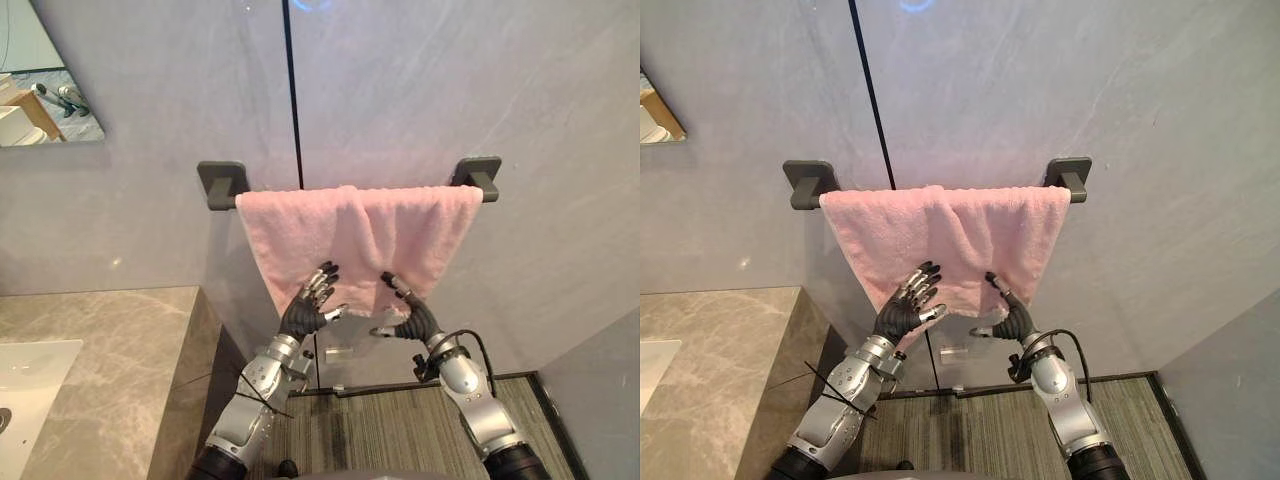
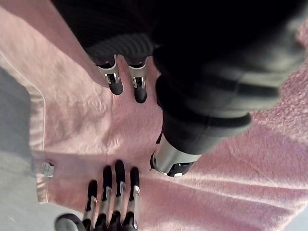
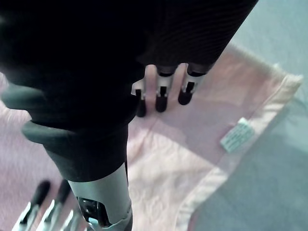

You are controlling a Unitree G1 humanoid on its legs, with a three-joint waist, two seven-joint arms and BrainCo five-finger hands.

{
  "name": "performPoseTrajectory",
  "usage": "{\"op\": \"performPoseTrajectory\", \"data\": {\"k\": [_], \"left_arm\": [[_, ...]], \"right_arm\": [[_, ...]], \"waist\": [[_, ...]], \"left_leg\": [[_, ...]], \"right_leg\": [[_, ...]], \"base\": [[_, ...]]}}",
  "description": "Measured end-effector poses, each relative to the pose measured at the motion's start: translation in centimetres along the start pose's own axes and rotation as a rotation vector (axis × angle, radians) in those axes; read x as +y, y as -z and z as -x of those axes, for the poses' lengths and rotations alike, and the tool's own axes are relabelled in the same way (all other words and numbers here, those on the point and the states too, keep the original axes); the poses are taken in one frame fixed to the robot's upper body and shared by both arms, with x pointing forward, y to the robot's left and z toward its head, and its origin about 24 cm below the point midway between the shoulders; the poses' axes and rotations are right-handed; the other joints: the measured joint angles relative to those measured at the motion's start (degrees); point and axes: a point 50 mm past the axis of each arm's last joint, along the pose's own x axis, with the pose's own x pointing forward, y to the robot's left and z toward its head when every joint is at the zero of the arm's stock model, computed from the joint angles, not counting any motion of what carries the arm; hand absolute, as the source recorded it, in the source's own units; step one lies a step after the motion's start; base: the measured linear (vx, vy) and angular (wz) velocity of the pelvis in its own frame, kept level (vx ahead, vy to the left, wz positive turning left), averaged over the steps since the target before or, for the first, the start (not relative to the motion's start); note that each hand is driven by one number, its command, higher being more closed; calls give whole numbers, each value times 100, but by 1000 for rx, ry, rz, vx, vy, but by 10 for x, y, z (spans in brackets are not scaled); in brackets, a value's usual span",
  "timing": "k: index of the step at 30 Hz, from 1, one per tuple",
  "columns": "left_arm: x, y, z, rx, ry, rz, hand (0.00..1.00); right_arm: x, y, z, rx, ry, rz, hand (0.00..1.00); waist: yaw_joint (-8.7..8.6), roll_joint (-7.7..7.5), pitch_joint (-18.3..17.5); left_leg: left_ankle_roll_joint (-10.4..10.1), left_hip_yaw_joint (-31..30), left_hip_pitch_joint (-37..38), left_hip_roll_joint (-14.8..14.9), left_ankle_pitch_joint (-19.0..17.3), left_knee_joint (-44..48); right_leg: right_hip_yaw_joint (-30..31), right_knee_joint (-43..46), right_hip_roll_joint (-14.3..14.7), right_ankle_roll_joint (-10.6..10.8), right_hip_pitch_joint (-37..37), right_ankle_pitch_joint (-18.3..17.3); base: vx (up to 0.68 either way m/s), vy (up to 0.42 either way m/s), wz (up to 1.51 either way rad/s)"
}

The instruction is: Organize washtable

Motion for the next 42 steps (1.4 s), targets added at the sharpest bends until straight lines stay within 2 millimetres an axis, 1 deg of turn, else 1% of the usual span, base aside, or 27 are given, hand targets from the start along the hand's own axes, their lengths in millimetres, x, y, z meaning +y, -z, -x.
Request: {"op": "performPoseTrajectory", "data": {"k": [4,9,13,17,19,21,22,24,27,29,30,32,33,35,36,38,39,42], "left_arm": [[11,1,0,4,-65,-19,0],[26,-2,3,-10,-141,-16,0],[40,2,13,-5,-234,6,0],[53,8,29,4,-340,46,0],[54,11,36,13,-368,61,0],[53,16,49,20,-412,94,0],[52,17,52,22,-420,101,0],[49,22,64,38,-452,130,0],[45,29,73,64,-464,152,0],[42,37,82,96,-480,173,0],[42,40,85,111,-489,178,0],[43,58,94,188,-524,191,0],[43,63,97,214,-528,189,0],[45,81,110,309,-558,176,0],[44,85,112,332,-562,170,0],[45,100,125,426,-580,151,0],[45,104,128,453,-582,145,0],[41,123,139,566,-579,134,0]], "right_arm": [[-18,3,0,13,111,-21,0],[-33,7,4,34,233,-70,0],[-45,16,12,68,345,-125,0],[-51,28,28,123,463,-189,0],[-51,30,36,134,495,-209,0],[-50,29,51,136,533,-234,0],[-49,28,54,136,541,-244,0],[-44,30,67,157,557,-263,0],[-36,37,81,205,565,-287,0],[-28,45,94,262,566,-307,0],[-26,46,96,270,565,-311,0],[-21,52,99,301,553,-322,0],[-19,55,100,318,547,-326,0],[-7,73,110,413,514,-350,0],[-3,77,112,436,504,-357,0],[14,92,117,522,454,-390,0],[18,95,118,544,444,-405,0],[41,110,128,650,385,-449,0]], "waist": [[3,0,0],[-2,-11,6],[-3,-29,11],[2,-52,20],[5,-53,21],[11,-62,27],[12,-65,29],[38,-75,34],[82,-100,52],[175,-130,71],[182,-129,71],[208,-115,75],[217,-116,75],[314,-129,82],[315,-130,83],[326,-119,89],[326,-126,83],[337,-114,88]], "left_leg": [[0,-33,-11,30,0,-4],[-2,-46,2,66,0,-36],[-3,-48,12,62,0,-36],[-3,-47,35,54,0,-36],[-4,-46,38,54,0,-37],[-5,-40,44,55,-3,-38],[-6,-37,46,56,-4,-38],[-6,-21,64,62,-5,-38],[-10,10,88,70,-8,-38],[-29,44,107,95,-34,-38],[-23,45,108,97,-41,-38],[-21,61,115,90,-43,-39],[-21,66,115,88,-43,-39],[-20,92,116,83,-44,-39],[-20,92,116,80,-44,-39],[-20,101,129,70,-44,-39],[-20,105,136,68,-45,-39],[-15,120,134,57,-52,-39]], "right_leg": [[-11,-1,30,-13,-2,-6],[-7,24,56,-27,-4,-13],[-8,34,57,-26,-1,-11],[-8,61,50,-25,11,-12],[-9,65,48,-25,12,-14],[-12,74,44,-23,13,-23],[-13,79,43,-20,13,-26],[-48,96,40,-16,21,-29],[-104,153,30,3,37,-55],[-121,198,22,11,33,-80],[-122,201,16,15,31,-83],[-123,212,-19,59,28,-111],[-123,216,-27,72,25,-120],[-121,265,-31,96,-3,-139],[-123,271,-33,97,-4,-143],[-129,273,-43,59,12,-182],[-128,274,-46,60,19,-185],[-123,273,-56,62,16,-202]], "base": [[-7,-12,1],[-48,-15,0],[-9,-2,0],[0,0,0],[0,0,0],[0,0,0],[0,0,0],[0,0,0],[-14,-4,5],[-50,-9,3],[-53,-2,-1],[-40,10,-1],[-34,16,-2],[-35,6,-2],[0,0,0],[0,0,0],[0,0,0],[0,0,0]]}}
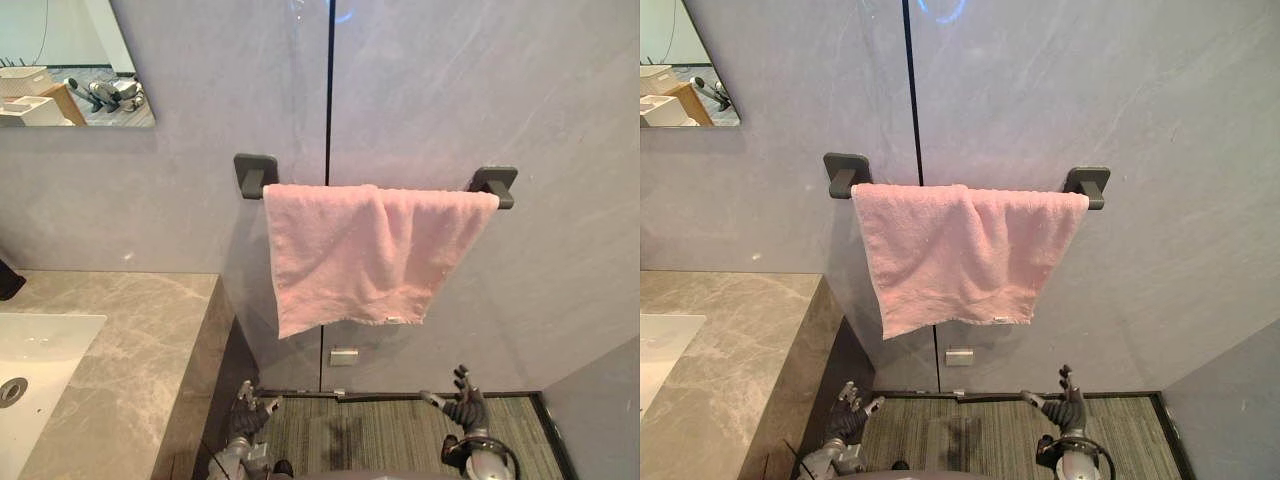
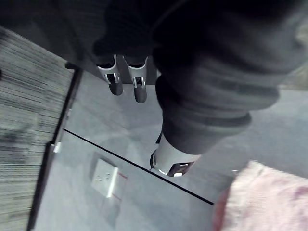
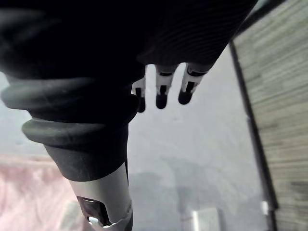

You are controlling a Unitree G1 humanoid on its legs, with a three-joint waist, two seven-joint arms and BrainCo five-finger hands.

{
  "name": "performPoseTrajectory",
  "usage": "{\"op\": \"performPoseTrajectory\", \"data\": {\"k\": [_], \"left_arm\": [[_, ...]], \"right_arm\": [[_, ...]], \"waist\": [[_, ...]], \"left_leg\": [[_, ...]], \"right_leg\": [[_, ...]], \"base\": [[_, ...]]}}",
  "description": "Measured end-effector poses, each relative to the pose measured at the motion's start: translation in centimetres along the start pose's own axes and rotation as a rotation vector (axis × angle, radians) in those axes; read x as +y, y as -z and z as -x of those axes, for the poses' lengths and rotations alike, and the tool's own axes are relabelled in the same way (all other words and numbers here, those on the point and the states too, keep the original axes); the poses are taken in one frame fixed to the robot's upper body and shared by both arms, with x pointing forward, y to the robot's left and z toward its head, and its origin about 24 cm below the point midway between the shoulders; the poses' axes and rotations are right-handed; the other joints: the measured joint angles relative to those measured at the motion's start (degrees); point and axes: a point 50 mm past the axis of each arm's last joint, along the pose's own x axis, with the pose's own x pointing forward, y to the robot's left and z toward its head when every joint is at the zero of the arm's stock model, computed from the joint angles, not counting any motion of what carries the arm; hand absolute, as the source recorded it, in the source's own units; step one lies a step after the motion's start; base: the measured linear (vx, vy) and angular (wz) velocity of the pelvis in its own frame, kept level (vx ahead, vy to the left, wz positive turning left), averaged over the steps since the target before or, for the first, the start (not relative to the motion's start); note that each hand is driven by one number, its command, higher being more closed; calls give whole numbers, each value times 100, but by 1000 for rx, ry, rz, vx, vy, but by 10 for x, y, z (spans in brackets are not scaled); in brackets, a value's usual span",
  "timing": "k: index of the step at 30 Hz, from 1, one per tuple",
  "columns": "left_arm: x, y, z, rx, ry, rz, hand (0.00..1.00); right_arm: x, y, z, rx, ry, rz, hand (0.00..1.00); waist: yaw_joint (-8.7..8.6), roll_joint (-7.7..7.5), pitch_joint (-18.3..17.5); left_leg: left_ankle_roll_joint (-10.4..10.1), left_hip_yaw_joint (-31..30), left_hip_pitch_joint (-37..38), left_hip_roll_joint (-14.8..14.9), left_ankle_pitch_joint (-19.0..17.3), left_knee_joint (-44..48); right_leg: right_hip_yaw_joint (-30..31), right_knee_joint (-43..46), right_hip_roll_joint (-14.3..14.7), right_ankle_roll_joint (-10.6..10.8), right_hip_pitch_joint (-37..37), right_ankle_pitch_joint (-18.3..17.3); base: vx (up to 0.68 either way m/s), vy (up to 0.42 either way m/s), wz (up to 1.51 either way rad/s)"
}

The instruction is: Organize washtable

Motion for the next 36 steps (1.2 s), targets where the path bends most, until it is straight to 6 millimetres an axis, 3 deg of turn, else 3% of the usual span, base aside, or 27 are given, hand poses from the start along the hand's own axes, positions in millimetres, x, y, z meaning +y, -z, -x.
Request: {"op": "performPoseTrajectory", "data": {"k": [5,9,12,14,17,18,20,22,24,25,27,28,29,30,31,32,33,34,35,36], "left_arm": [[0,12,-6,67,-12,-51,0],[3,10,-13,73,-46,-87,0],[7,8,-20,87,-70,-104,0],[7,-5,-30,52,-79,-139,0],[5,-9,-36,47,-86,-164,0],[4,-13,-39,36,-85,-186,0],[4,-17,-41,22,-87,-191,0],[7,-18,-42,21,-104,-190,0],[11,-11,-40,55,-127,-200,0],[9,-11,-41,53,-132,-193,0],[6,-10,-40,49,-136,-172,0],[6,-9,-40,52,-139,-168,0],[5,-7,-40,57,-144,-166,0],[3,-6,-40,63,-143,-162,0],[-1,-4,-40,72,-137,-158,0],[-2,-5,-40,68,-134,-160,0],[-3,-3,-40,76,-130,-161,0],[-4,-3,-40,77,-125,-166,0],[-2,-7,-42,64,-124,-180,0],[-4,-5,-42,74,-120,-180,0]], "right_arm": [[4,17,0,84,-15,10,0],[7,25,0,128,-25,23,0],[12,18,-8,110,-42,30,0],[20,1,-21,54,-62,27,0],[26,-6,-25,37,-86,42,0],[28,-5,-24,39,-98,50,0],[29,-5,-24,40,-103,54,0],[33,-11,-27,17,-118,76,0],[41,-17,-29,-5,-149,99,0],[43,-20,-31,-13,-156,105,0],[43,-24,-33,-28,-167,129,0],[44,-27,-35,-41,-178,145,0],[45,-30,-36,-51,-182,152,0],[44,-31,-37,-55,-180,155,0],[38,-31,-38,-55,-159,166,0],[29,-23,-35,-29,-134,179,0],[24,-20,-36,-15,-121,192,0],[23,-19,-37,-7,-107,187,0],[21,-22,-40,-10,-87,177,0],[20,-27,-43,-24,-83,177,0]], "waist": [[42,23,16],[156,1,75],[250,-32,107],[290,-61,449],[302,-18,493],[298,-2,525],[303,-84,471],[324,-128,445],[341,-217,405],[423,-118,444],[615,58,436],[634,94,388],[625,130,368],[603,246,342],[513,397,405],[437,336,460],[419,410,459],[377,335,495],[383,257,542],[402,278,531]], "left_leg": [[9,24,1,-37,-29,0],[-1,111,-2,-47,-92,1],[14,247,-156,-47,-119,5],[16,320,-358,-31,-120,43],[53,201,-635,230,-94,169],[63,26,-790,283,-211,497],[35,-224,-1107,292,-329,963],[37,-368,-1477,340,-331,1305],[27,-463,-1837,394,-336,1755],[-19,-498,-1980,547,-317,1955],[-192,-503,-2043,866,-197,1993],[-342,-547,-2144,1010,-95,1968],[-452,-666,-2239,1135,44,1854],[-458,-747,-2287,1227,201,1730],[-229,-844,-2263,1356,732,1339],[126,-539,-2175,1341,782,1081],[9,-318,-2064,1364,147,973],[-42,-169,-2060,1349,-227,993],[-84,161,-2118,1275,-206,1461],[-79,190,-2133,1075,-207,2226]], "right_leg": [[12,-1,-14,2,-7,-28],[88,1,-18,7,-54,-49],[229,252,-49,67,-404,-131],[365,638,-83,78,-728,-160],[654,1092,77,136,-1125,27],[723,2116,-46,-58,-1323,-250],[942,2842,-333,-49,-1307,-289],[1257,2982,-566,-71,-1213,-274],[1682,2453,-707,-181,-778,-57],[1845,2082,-510,153,-529,-424],[1683,1678,-286,511,-297,-913],[1353,1453,-165,461,-207,-1307],[1119,1333,-25,218,-196,-1563],[1005,1309,92,103,-204,-1678],[725,1463,323,74,-231,-1685],[426,1623,377,-78,-218,-1737],[244,1753,424,-185,-231,-1713],[161,1799,372,-220,-241,-1702],[109,1921,201,-325,-352,-1706],[156,1948,94,-329,-442,-1703]], "base": [[5,1,-1],[29,0,-11],[18,3,-23],[41,4,-16],[81,18,17],[112,-14,47],[124,-127,72],[22,-262,58],[-140,-475,46],[-206,-558,32],[-257,-460,2],[-300,-461,12],[-271,-381,30],[-278,-344,70],[-328,-372,102],[-326,-388,115],[-227,-262,88],[-161,-182,53],[-132,-101,22],[-122,-76,3]]}}
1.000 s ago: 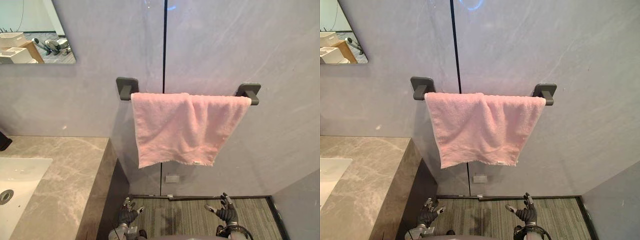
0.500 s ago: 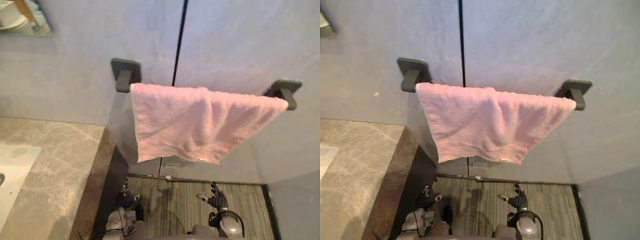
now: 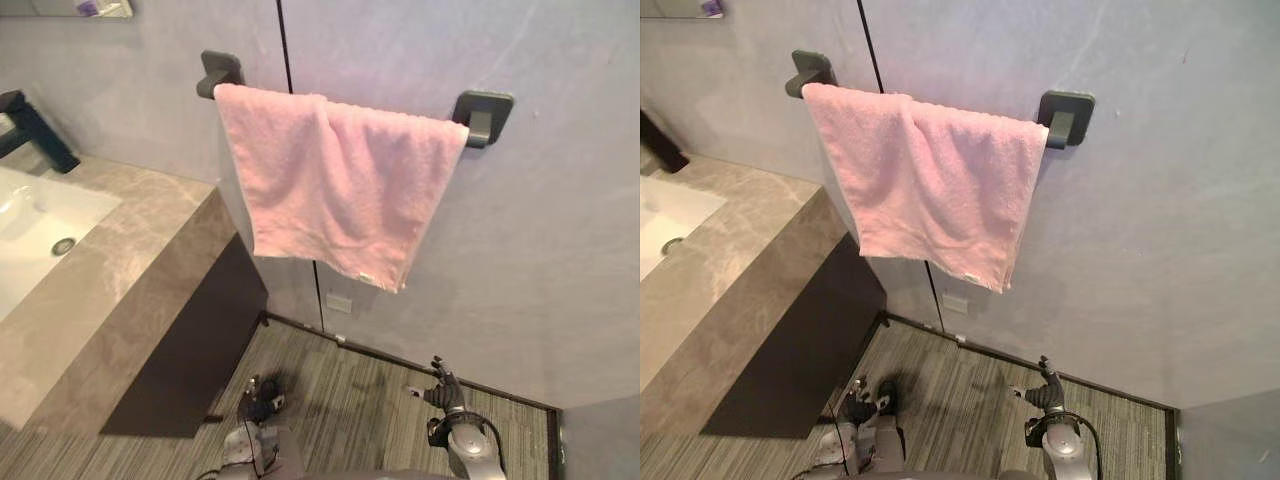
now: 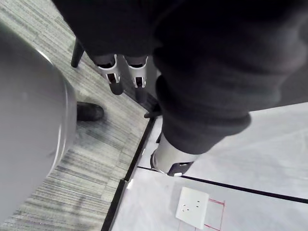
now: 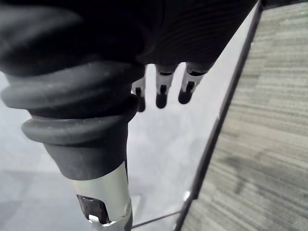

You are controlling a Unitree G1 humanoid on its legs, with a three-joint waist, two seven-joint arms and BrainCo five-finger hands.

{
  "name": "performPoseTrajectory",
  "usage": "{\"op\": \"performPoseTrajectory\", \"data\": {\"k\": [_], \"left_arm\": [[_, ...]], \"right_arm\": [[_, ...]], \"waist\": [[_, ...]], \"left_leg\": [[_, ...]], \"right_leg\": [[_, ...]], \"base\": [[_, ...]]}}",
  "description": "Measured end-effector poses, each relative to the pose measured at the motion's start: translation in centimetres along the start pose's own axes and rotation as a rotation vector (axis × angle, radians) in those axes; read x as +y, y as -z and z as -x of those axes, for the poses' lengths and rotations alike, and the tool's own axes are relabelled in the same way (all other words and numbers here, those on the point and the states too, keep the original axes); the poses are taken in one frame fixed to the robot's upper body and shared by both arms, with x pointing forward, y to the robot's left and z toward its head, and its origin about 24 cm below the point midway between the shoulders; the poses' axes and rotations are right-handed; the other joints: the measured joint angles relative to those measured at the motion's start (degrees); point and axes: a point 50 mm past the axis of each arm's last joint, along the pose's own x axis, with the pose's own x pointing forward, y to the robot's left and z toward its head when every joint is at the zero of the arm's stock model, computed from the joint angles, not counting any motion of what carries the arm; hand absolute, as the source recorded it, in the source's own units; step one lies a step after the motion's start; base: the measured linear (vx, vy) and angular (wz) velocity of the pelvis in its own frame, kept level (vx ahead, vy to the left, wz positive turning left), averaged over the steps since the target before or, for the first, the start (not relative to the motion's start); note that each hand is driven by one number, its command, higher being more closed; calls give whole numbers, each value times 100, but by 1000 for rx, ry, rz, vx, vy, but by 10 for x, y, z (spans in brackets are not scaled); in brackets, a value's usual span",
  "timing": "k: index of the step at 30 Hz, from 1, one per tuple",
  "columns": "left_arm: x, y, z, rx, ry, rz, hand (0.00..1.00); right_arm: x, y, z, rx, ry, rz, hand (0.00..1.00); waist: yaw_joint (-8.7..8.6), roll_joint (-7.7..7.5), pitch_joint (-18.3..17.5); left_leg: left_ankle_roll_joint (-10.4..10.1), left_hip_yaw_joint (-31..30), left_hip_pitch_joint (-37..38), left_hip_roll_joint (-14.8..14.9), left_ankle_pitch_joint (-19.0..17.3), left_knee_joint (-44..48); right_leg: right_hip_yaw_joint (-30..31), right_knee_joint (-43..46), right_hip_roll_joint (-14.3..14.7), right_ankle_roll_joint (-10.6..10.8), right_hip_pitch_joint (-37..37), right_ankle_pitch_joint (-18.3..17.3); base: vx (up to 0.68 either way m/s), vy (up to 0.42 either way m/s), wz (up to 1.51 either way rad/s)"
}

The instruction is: Organize washtable

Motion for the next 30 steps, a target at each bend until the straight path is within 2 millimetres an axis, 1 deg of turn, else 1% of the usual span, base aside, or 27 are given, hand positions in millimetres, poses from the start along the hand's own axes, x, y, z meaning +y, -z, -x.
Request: {"op": "performPoseTrajectory", "data": {"k": [1,2,3,4,5,6,7,8,9,10,11,12,13,15,16,17,18,21,22,23,24,25,26,27,28,29,30], "left_arm": [[-2,2,1,8,4,1,0],[-3,5,1,19,6,-3,0],[-3,4,0,18,9,-6,0],[-3,4,0,21,11,-6,0],[-4,5,0,26,12,-7,0],[-5,9,2,38,19,-14,0],[-3,11,2,45,26,-37,0],[-1,12,2,49,28,-51,0],[3,10,0,50,20,-62,0],[3,14,0,70,21,-67,0],[3,13,0,71,27,-78,0],[4,13,0,68,34,-98,0],[5,15,0,76,43,-126,0],[6,19,1,87,49,-153,0],[8,18,-1,89,55,-183,0],[7,19,-1,94,60,-197,0],[8,25,1,120,62,-211,0],[14,32,2,151,64,-229,0],[16,35,3,164,61,-234,0],[17,34,3,164,55,-231,0],[22,32,1,158,40,-229,0],[22,31,0,156,40,-235,0],[23,32,1,160,39,-248,0],[24,30,0,158,32,-240,0],[25,27,-2,147,17,-220,0],[26,28,-1,149,16,-223,0],[29,28,-1,153,10,-229,0]], "right_arm": [[-1,-1,-1,-4,1,2,0],[3,-3,-3,-2,-7,-4,0],[4,-1,-4,9,-10,-4,0],[6,4,-4,34,-17,-1,0],[6,5,-4,42,-18,0,0],[3,8,-5,55,-9,5,0],[5,7,-8,64,-17,5,0],[5,7,-9,69,-16,4,0],[8,2,-14,61,-22,-1,0],[5,-2,-18,53,-16,6,0],[3,-1,-19,61,-9,3,0],[1,3,-19,84,1,-4,0],[1,6,-18,97,9,-15,0],[1,11,-16,107,9,-15,0],[-1,15,-14,122,13,-15,0],[-1,16,-14,131,12,-13,0],[0,19,-15,148,8,-10,0],[2,28,-11,183,0,-4,0],[2,30,-10,188,0,-2,0],[2,30,-9,189,-2,-2,0],[4,29,-10,185,-6,0,0],[4,28,-11,181,-5,3,0],[4,31,-8,187,-2,1,0],[8,33,-6,195,-9,-6,0],[5,39,-1,211,5,-16,0],[2,43,2,217,12,-11,0],[4,52,9,248,8,-17,0]], "waist": [[-20,45,-20],[-140,71,-31],[-133,70,-30],[-118,84,-38],[-134,124,-60],[-182,246,-110],[-260,188,-127],[-306,149,-148],[-329,120,-123],[-430,226,-106],[-510,235,-94],[-561,204,-80],[-564,184,-84],[-590,245,-121],[-625,233,-136],[-643,214,-119],[-628,190,-101],[-636,198,-77],[-641,204,-59],[-645,175,-27],[-641,68,40],[-680,108,80],[-796,30,111],[-820,-63,112],[-758,-118,124],[-754,-61,117],[-781,-144,88]], "left_leg": [[5,3,34,-116,-12,389],[-68,177,1,-278,-560,899],[-55,221,-3,-314,-722,1073],[-10,361,34,-357,-1014,1358],[27,473,51,-340,-1062,1354],[-48,576,156,-398,-969,878],[-56,550,441,-636,-414,-150],[-91,495,497,-769,-300,-383],[6,761,555,-792,-903,287],[53,834,650,-798,-979,134],[106,868,690,-830,-943,6],[190,869,848,-901,-778,-340],[189,811,1090,-969,-434,-866],[171,518,1385,-1041,134,-1852],[201,394,1388,-1039,338,-2236],[223,360,1326,-1044,381,-2237],[247,235,1289,-1067,472,-2237],[265,69,1320,-1113,521,-2241],[238,4,1312,-1140,501,-2242],[252,-51,1294,-1196,490,-2242],[252,-83,1274,-1332,489,-2242],[249,-125,1249,-1360,484,-2241],[179,-214,1132,-1439,276,-2240],[320,-175,1082,-1519,244,-2037],[636,-63,825,-1574,-15,-886],[628,-69,799,-1543,-402,-720],[617,-247,893,-1679,-413,-823]], "right_leg": [[-6,14,-24,-8,-49,7],[-62,87,-94,-9,-172,11],[-81,91,-125,-3,-201,27],[-92,88,-166,40,-227,75],[-125,82,-162,75,-233,109],[-149,32,-94,103,-280,249],[-169,-378,-104,7,-291,622],[-243,-682,-193,12,-283,868],[-340,-1003,-246,66,-210,1058],[-414,-995,-193,97,-180,1076],[-523,-963,-195,114,-168,1087],[-646,-882,-223,121,-166,1164],[-777,-806,-224,98,-174,1341],[-998,-968,-67,72,-157,1630],[-1130,-1074,-73,73,-152,1641],[-1184,-1095,-72,73,-169,1641],[-1263,-1144,-61,73,-155,1641],[-1281,-1189,-35,69,-52,1638],[-1291,-1259,-38,63,5,1626],[-1293,-1328,-64,47,38,1533],[-1276,-1368,-162,109,54,1233],[-1315,-1301,-162,125,19,1164],[-1261,-1241,-145,111,-58,1003],[-1129,-1195,-234,136,-129,903],[-664,-793,-143,366,-269,528],[-371,-681,54,378,-272,466],[42,-615,165,173,-266,451]], "base": [[-148,-36,8],[-130,6,16],[-134,44,16],[-59,53,0],[-48,46,11],[-35,61,31],[-26,82,39],[65,150,24],[92,121,25],[87,109,36],[-42,66,54],[-97,78,52],[-147,84,43],[-168,84,59],[-117,50,62],[-137,8,46],[-107,-1,27],[-136,17,24],[-175,48,22],[-225,54,23],[-175,36,25],[-195,36,52],[-126,44,61],[-57,24,65],[59,-1,43],[75,-38,74],[87,-42,92]]}}
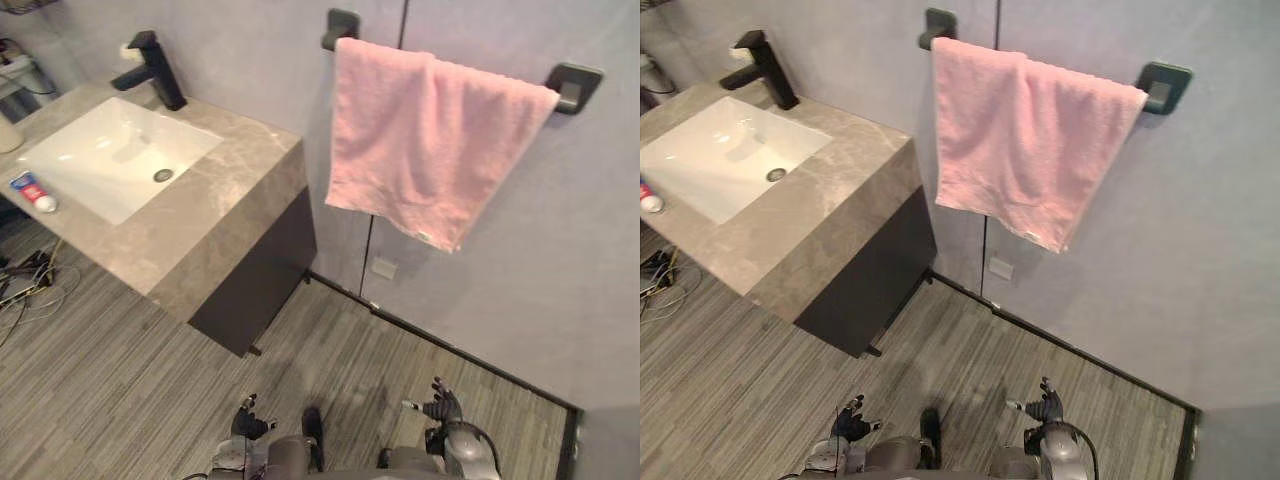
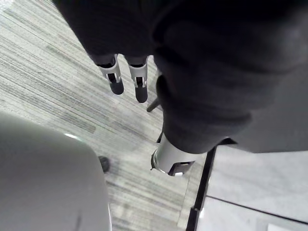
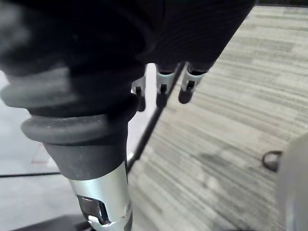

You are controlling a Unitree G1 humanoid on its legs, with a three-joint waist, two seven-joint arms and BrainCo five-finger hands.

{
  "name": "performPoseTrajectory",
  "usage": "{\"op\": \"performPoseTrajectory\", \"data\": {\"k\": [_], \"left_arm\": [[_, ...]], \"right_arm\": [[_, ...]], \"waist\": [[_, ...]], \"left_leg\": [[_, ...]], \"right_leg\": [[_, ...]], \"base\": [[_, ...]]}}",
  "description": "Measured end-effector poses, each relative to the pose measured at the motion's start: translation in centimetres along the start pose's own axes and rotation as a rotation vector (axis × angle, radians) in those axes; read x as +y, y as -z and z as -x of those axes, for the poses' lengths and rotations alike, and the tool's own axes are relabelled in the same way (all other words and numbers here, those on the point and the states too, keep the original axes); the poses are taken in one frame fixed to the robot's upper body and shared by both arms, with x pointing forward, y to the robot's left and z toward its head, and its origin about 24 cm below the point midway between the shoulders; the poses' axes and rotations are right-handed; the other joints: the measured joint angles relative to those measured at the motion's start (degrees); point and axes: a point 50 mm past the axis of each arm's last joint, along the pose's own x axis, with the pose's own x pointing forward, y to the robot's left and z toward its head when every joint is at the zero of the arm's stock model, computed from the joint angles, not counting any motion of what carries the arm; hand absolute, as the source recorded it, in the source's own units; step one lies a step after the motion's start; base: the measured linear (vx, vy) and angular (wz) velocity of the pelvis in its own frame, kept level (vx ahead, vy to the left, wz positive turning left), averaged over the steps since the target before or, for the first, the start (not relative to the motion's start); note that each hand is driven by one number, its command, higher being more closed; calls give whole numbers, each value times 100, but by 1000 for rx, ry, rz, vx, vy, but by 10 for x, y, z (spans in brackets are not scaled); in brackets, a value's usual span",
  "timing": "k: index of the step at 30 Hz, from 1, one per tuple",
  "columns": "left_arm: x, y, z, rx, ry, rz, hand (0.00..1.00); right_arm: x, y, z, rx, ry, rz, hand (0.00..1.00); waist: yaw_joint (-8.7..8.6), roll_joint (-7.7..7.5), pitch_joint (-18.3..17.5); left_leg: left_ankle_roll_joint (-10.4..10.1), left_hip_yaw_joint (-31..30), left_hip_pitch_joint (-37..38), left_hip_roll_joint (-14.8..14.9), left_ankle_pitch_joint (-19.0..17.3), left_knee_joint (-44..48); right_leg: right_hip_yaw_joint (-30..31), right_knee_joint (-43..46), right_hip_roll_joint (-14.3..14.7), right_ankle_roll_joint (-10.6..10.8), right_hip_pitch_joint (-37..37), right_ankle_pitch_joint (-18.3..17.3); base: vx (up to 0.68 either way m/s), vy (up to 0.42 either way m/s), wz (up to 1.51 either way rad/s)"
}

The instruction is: Organize washtable

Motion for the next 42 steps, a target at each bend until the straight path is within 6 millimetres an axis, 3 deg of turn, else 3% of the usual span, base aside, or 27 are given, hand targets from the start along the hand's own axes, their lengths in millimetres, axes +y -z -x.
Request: {"op": "performPoseTrajectory", "data": {"k": [3,9,11,12,13,14,15,16,17,18,19,20,21,22,23,27,32,40,42], "left_arm": [[2,-2,0,-7,-19,36,0],[-3,-12,1,-50,-15,67,0],[-13,-20,1,-74,3,92,0],[-16,-23,0,-83,11,94,0],[-16,-29,-2,-96,9,102,0],[-16,-29,-2,-95,7,108,0],[-16,-22,-1,-73,6,105,0],[-16,-19,-1,-61,11,97,0],[-17,-16,-1,-45,16,87,0],[-18,-15,-1,-41,21,82,0],[-20,-14,-1,-37,29,70,0],[-20,-15,-2,-40,38,42,0],[-18,-16,-2,-42,37,25,0],[-13,-17,-3,-49,35,-6,0],[-10,-17,-4,-45,32,-22,0],[-9,4,1,17,28,-24,0],[-6,9,2,35,17,-33,0],[-2,10,2,41,1,-13,0],[2,8,1,34,-9,-12,0]], "right_arm": [[2,-2,-1,2,0,-10,0],[10,-29,-8,-80,-21,-17,0],[9,-55,-12,-173,-24,-1,0],[7,-66,-13,-213,-21,9,0],[8,-77,-14,-253,-24,16,0],[8,-80,-14,-261,-22,12,0],[4,-82,-14,-266,-10,19,0],[4,-82,-14,-266,-13,20,0],[2,-82,-15,-264,-6,21,0],[-1,-82,-15,-265,3,25,0],[-8,-81,-16,-262,25,26,0],[-15,-83,-18,-264,50,23,0],[-15,-82,-19,-257,52,24,0],[-14,-79,-20,-240,47,25,0],[-13,-76,-21,-221,44,28,0],[-2,-70,-24,-180,7,51,0],[-1,-54,-22,-127,-1,83,0],[1,-42,-21,-76,-22,129,0],[2,-33,-18,-54,-35,140,0]], "waist": [[58,-45,0],[279,79,39],[381,294,165],[341,369,207],[266,311,232],[260,322,224],[186,294,243],[92,356,215],[-19,388,199],[-31,390,196],[-35,378,195],[-99,324,149],[-135,300,131],[-140,157,86],[-140,157,83],[-127,323,119],[-134,293,120],[-96,190,199],[-110,59,291]], "left_leg": [[72,-134,-18,-200,109,-299],[208,-764,-311,-402,458,-193],[37,-1042,-540,-376,609,-117],[-252,-1191,-625,-452,905,-270],[-92,-98,-743,-240,186,292],[-4,412,-759,20,-260,907],[-161,980,-526,494,-722,1502],[-382,1134,-326,764,-903,1597],[-485,1205,-97,1043,-979,1626],[-497,1230,14,1141,-984,1594],[-503,1269,65,1084,-958,1376],[-494,1240,89,889,-916,1151],[-494,1188,91,827,-916,1004],[-497,1129,91,639,-920,720],[-497,1138,133,575,-900,465],[-456,1311,663,397,-501,-443],[-436,1241,1152,203,64,-1348],[-310,925,1328,124,192,-1400],[-231,553,1382,92,137,-1401]], "right_leg": [[-303,-51,-181,39,3,43],[-693,296,-182,-259,-81,411],[-674,335,-17,-409,-464,188],[-670,-43,100,-551,-582,335],[-970,-341,-136,-603,-691,813],[-1081,-275,-171,-619,-711,825],[-1292,-148,-217,-621,-698,825],[-1436,-21,-264,-627,-700,821],[-1643,233,-362,-671,-733,794],[-1712,452,-436,-681,-816,788],[-1822,1038,-645,-687,-1049,782],[-1904,1730,-898,-535,-1504,686],[-1815,1637,-955,-427,-1623,623],[-1745,1271,-1085,-455,-1750,859],[-1759,1248,-1132,-429,-1784,876],[-1755,1133,-1175,-427,-1680,1233],[-1836,751,-1144,-231,-1387,1356],[-2060,349,-1130,-178,-795,1339],[-1107,742,-1015,-188,-845,1354]], "base": [[87,6,79],[135,12,72],[-30,-10,89],[-76,-11,124],[-50,-30,117],[77,-82,111],[66,-53,76],[27,26,100],[-52,100,79],[-78,162,69],[-82,179,63],[-88,166,65],[-105,130,72],[-88,65,57],[-103,80,41],[-97,57,-9],[-90,40,5],[-109,-5,17],[-106,-15,65]]}}
